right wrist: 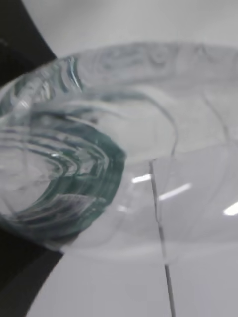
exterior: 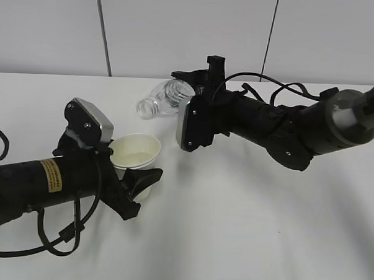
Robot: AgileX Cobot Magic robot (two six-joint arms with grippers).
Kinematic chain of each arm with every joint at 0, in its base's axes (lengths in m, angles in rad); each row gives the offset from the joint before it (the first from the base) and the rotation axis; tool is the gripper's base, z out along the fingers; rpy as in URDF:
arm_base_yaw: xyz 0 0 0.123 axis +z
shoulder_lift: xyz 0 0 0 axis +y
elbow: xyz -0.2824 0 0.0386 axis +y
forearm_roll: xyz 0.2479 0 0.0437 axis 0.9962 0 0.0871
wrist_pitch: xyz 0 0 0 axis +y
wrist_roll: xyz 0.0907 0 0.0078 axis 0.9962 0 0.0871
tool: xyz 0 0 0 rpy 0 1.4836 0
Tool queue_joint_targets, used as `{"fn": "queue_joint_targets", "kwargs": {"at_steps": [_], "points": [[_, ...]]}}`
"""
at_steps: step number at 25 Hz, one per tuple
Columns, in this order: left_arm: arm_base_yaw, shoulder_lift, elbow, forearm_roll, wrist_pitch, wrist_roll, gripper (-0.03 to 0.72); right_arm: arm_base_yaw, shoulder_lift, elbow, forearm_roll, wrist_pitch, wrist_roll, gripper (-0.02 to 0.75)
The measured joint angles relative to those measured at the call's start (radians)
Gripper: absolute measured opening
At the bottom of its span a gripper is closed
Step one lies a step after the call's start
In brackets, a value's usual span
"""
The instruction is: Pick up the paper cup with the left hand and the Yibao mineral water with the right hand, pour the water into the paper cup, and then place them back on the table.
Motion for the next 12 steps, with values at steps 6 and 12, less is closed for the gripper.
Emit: {"fn": "queue_joint_targets", "kwargs": {"at_steps": [6, 12], "points": [[0.000, 0.000, 0.000, -0.085, -0.002, 0.008, 0.423, 0.019, 0.000, 0.000, 0.070, -0.006, 0.320, 0.469], [0.004, 0.000, 0.000, -0.184, -0.002, 0.047, 0.423, 0.026, 0.000, 0.000, 0.140, 0.009, 0.692, 0.468]]}}
